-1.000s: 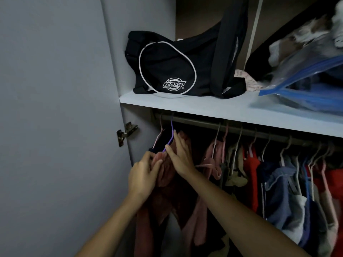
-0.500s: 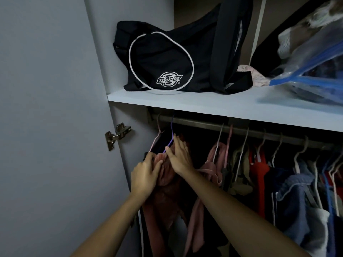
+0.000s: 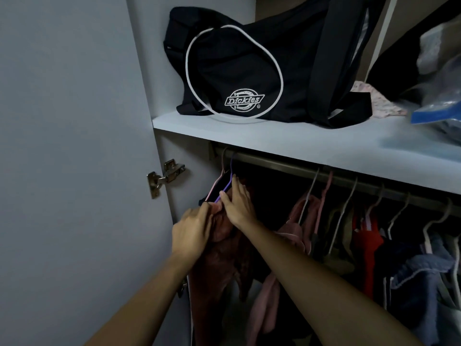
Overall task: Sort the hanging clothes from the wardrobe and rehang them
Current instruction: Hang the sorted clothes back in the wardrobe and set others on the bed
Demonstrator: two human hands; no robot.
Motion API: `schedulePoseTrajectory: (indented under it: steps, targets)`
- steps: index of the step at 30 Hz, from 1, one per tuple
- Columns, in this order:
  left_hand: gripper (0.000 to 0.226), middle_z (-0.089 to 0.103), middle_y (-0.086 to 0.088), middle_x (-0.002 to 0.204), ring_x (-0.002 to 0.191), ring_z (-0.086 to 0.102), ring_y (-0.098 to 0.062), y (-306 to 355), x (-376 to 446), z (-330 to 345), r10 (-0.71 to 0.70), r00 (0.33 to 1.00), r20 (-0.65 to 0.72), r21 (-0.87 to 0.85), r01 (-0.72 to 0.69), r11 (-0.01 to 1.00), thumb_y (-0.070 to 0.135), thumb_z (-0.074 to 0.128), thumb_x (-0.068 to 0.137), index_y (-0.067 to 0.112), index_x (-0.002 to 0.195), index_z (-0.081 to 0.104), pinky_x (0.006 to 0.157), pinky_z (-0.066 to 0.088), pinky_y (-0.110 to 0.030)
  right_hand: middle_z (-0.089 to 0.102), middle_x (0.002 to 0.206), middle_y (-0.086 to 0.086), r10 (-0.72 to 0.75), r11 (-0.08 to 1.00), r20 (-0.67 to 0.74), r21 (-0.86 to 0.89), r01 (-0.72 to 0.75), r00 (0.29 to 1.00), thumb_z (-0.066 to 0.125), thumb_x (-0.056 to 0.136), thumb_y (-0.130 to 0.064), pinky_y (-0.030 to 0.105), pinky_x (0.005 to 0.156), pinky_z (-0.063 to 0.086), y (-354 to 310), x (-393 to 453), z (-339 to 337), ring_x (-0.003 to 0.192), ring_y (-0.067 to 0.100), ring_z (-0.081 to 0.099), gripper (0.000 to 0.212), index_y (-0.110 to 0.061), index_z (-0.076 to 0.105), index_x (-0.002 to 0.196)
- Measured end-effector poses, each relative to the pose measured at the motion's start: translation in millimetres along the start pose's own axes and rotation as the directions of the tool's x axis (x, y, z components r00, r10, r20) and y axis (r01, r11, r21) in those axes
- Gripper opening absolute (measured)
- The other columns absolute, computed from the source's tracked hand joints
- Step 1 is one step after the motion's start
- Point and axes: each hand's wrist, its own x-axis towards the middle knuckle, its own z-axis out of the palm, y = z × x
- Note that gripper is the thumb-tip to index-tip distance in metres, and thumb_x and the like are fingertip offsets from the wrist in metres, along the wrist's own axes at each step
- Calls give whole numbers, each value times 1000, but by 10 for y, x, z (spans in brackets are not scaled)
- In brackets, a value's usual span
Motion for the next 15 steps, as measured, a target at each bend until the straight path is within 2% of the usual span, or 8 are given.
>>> schedulePoseTrajectory:
  steps: [5, 8, 11, 15]
  targets:
    - [36, 56, -2, 106, 94, 54, -24, 2, -63, -82, -30, 994, 108, 64, 23, 998, 17, 69, 94, 20, 125, 51, 48, 36, -29, 7, 175, -2, 43, 998, 21, -48, -42, 999, 45, 106, -54, 42, 128, 13, -5, 12, -46, 161, 24, 7, 78, -24, 7, 168]
    - [40, 50, -1, 114, 99, 50, -22, 41, -100, -259, -47, 983, 177, 71, 34, 997, 24, 70, 94, 20, 130, 52, 52, 40, -27, 8, 175, -1, 51, 996, 41, -81, -48, 998, 45, 107, -52, 43, 129, 13, -75, -183, -179, 160, 24, 9, 76, -25, 8, 168]
    - [41, 50, 0, 117, 104, 51, -22, 47, -174, -551, -61, 970, 237, 67, 46, 997, 39, 59, 99, 21, 136, 53, 63, 50, -33, 11, 175, -1, 19, 985, 76, -173, -5, 997, 42, 107, -54, 48, 127, 20, -231, -522, -333, 159, 26, 12, 74, -28, 9, 167]
    - [54, 54, 0, 122, 110, 54, -24, -40, -361, -1043, -87, 949, 302, 101, 59, 993, 49, 43, 102, 25, 150, 46, 77, 50, -38, 16, 174, -1, -93, 934, 127, -332, 131, 988, 41, 105, -57, 54, 123, 28, -451, -1036, -470, 159, 25, 12, 73, -29, 15, 166]
